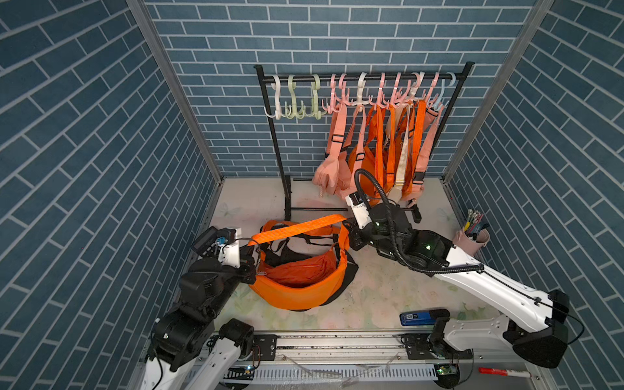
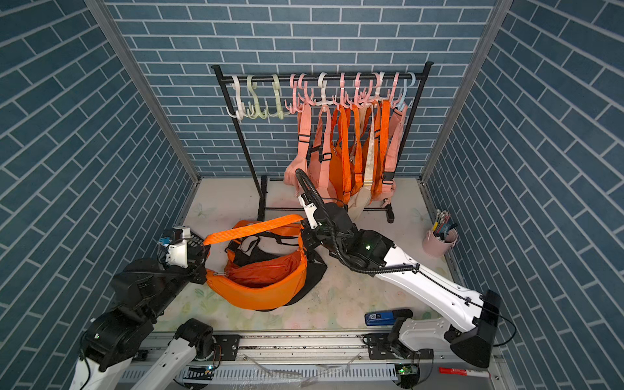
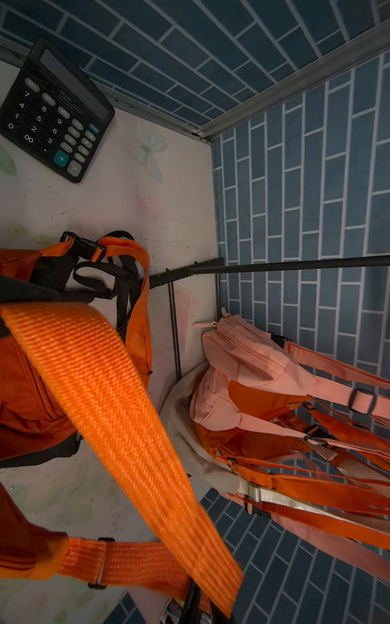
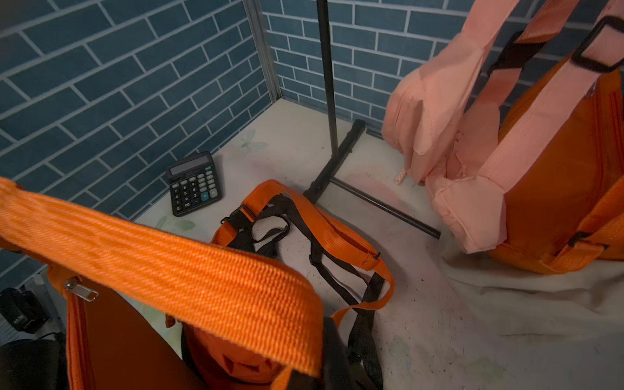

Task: Take the bag off the hook
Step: Place the bag inside the bag.

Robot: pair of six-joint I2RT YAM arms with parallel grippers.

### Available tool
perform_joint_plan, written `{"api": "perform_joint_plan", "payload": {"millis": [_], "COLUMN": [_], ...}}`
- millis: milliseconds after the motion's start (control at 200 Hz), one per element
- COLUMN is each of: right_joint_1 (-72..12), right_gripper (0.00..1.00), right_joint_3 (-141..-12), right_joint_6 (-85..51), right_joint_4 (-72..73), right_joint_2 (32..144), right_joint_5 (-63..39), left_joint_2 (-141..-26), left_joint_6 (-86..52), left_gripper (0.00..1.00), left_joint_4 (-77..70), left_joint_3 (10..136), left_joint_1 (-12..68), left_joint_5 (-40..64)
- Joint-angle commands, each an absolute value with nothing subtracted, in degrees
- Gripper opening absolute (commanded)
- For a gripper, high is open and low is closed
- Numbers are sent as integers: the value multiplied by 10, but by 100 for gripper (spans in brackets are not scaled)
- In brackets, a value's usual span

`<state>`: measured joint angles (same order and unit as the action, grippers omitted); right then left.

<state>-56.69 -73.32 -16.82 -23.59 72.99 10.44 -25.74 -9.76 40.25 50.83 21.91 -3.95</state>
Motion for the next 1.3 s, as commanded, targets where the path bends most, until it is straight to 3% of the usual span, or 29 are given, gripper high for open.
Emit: {"api": "perform_joint_plan", "payload": {"millis": [0, 330, 965, 1195, 1295], "right_joint_1": [-542, -474, -399, -376, -371], "right_gripper": [0, 0, 0, 0, 0], "right_joint_3": [-722, -690, -714, -708, -707], "right_joint_6": [-203, -225, -221, -227, -228], "right_joint_4": [-205, -139, -88, -60, -53], "right_joint_2": [749, 816, 968, 1010, 1028], "right_joint_5": [77, 16, -88, -115, -128], "left_joint_2": [-288, -432, -596, -669, -689], "left_joint_6": [-125, -177, -227, -266, -270], "left_gripper": [0, 0, 0, 0, 5], "left_joint_4": [345, 244, 74, -10, -33], "left_joint_3": [510, 471, 368, 338, 331], "left_joint_1": [220, 218, 193, 160, 160], "left_joint_5": [-98, -138, -198, -147, -142]}}
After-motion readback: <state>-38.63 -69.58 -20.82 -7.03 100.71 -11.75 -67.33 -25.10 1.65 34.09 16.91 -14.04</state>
